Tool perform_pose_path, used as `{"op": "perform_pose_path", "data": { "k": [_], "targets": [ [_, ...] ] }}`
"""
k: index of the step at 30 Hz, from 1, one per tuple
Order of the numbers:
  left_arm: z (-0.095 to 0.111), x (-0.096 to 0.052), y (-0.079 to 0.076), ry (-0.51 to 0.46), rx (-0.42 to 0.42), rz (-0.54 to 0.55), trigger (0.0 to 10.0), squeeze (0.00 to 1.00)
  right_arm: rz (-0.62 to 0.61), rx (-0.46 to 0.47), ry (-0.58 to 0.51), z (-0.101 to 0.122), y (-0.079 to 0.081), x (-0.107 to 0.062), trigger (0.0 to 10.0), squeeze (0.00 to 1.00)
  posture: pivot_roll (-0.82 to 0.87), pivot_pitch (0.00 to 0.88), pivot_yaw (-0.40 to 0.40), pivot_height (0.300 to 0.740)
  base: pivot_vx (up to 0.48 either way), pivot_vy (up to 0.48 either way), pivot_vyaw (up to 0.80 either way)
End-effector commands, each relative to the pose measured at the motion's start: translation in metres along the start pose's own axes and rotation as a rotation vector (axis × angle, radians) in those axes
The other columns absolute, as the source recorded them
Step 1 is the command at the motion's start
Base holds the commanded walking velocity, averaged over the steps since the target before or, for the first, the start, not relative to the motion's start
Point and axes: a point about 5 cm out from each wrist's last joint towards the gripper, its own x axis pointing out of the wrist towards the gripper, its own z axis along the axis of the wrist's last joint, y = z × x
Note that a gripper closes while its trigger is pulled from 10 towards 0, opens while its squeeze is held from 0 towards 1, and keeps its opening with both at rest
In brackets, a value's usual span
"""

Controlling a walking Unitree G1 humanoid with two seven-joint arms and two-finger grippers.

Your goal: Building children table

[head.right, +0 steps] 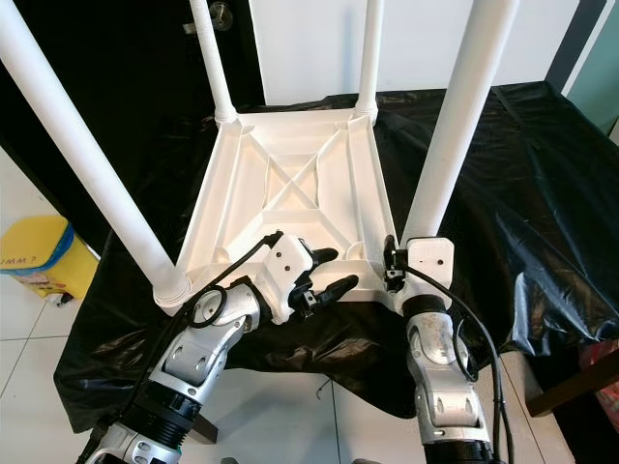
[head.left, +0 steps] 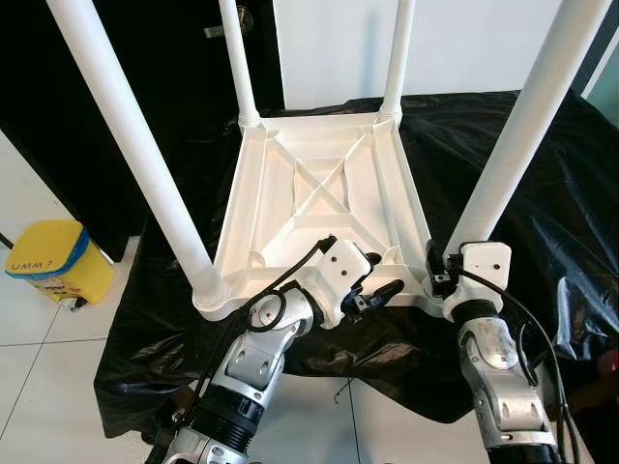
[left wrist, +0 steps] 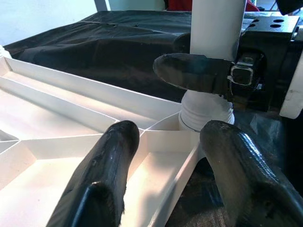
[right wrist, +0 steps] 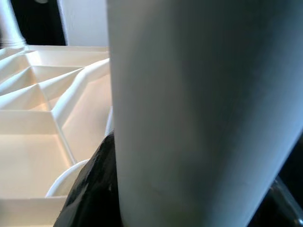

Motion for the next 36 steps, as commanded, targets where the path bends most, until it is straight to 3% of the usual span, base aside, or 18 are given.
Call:
{"op": "perform_pose_path", "data": {
  "k": [1, 3, 5, 26, 27, 36],
  "targets": [
    [-0.003, -0.003, 0.002, 0.015, -0.001, 0.065, 10.0, 0.0, -0.064, -0.002, 0.102, -0.019, -0.003, -0.008, 10.0, 0.0, -0.22, 0.07, 0.022, 0.74, 0.0, 0.0, 0.0],
    [-0.003, -0.003, 0.002, 0.015, -0.001, 0.065, 10.0, 0.0, -0.064, -0.002, 0.102, -0.019, -0.003, -0.008, 10.0, 0.0, -0.22, 0.07, 0.022, 0.74, 0.0, 0.0, 0.0],
    [-0.003, -0.003, 0.001, 0.016, -0.006, 0.07, 10.0, 0.0, -0.082, 0.084, 0.066, -0.01, 0.01, -0.01, 10.0, 0.0, -0.23, 0.079, 0.024, 0.74, 0.0, 0.0, 0.0],
    [-0.002, -0.004, 0.003, 0.019, -0.006, 0.078, 10.0, 0.0, -0.083, 0.082, 0.034, -0.002, 0.015, -0.011, 10.0, 0.0, -0.23, 0.095, 0.024, 0.74, 0.0, 0.0, 0.0],
    [-0.003, -0.004, 0.003, 0.019, -0.007, 0.079, 10.0, 0.0, -0.076, 0.089, 0.022, 0.0, 0.015, -0.01, 10.0, 1.0, -0.23, 0.095, 0.023, 0.74, 0.0, 0.0, 0.0],
    [-0.002, -0.002, 0.003, 0.019, -0.007, 0.081, 10.0, 0.0, 0.017, 0.1, -0.047, 0.009, 0.007, -0.012, 10.0, 1.0, -0.23, 0.094, 0.022, 0.74, 0.0, 0.0, 0.0]
  ]
}}
